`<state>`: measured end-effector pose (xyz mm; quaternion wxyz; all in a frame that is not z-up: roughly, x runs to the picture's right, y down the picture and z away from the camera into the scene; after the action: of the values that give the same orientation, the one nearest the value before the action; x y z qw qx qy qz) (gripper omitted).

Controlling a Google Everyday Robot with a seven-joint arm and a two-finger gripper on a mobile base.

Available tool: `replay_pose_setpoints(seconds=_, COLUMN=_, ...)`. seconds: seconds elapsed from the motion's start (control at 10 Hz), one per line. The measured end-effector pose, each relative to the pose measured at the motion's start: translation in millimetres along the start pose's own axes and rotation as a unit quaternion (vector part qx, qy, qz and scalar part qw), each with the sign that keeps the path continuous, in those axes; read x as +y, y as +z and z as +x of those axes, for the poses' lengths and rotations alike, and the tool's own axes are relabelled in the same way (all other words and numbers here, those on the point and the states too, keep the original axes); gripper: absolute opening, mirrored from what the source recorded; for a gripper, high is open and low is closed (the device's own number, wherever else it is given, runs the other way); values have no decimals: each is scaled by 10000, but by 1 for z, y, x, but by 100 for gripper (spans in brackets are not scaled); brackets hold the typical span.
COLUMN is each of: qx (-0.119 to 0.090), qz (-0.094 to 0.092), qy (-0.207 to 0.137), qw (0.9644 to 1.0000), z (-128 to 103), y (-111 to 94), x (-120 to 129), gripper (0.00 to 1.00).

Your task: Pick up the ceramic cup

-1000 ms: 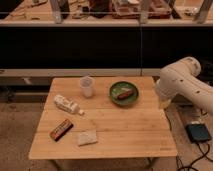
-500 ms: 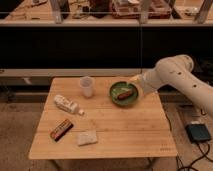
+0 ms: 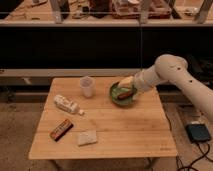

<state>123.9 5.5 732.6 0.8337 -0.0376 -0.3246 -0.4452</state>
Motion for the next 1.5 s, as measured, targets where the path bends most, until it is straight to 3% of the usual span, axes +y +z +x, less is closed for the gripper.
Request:
replay_pose_setpoints(seconds=0.2, qx=57, qz=-230, qy=-89, qw=9997, z=17, y=13, x=2, gripper=65)
replay_pose_setpoints(seconds=0.4, qx=417, qz=-501, qy=146, qw=9978, z=50, y=28, x=-6, gripper=65)
replay_pose_setpoints(seconds=0.5, qx=641, qz=-556, qy=374, qw=9957, z=67, y=36, x=-17, gripper=65)
replay_pose_setpoints(seconds=0.7, qx=806, qz=-520, qy=737, qw=9927, z=80, y=52, x=-44, gripper=65)
replay_pose_setpoints(seconds=1.1, qx=598, qz=-425, qy=998, qw=9923, z=73, y=89, x=-84, gripper=65)
replay_pose_setpoints(seconds=1.5, qx=603, qz=-522, qy=1056, qw=9912, z=83, y=122, x=-96, gripper=65)
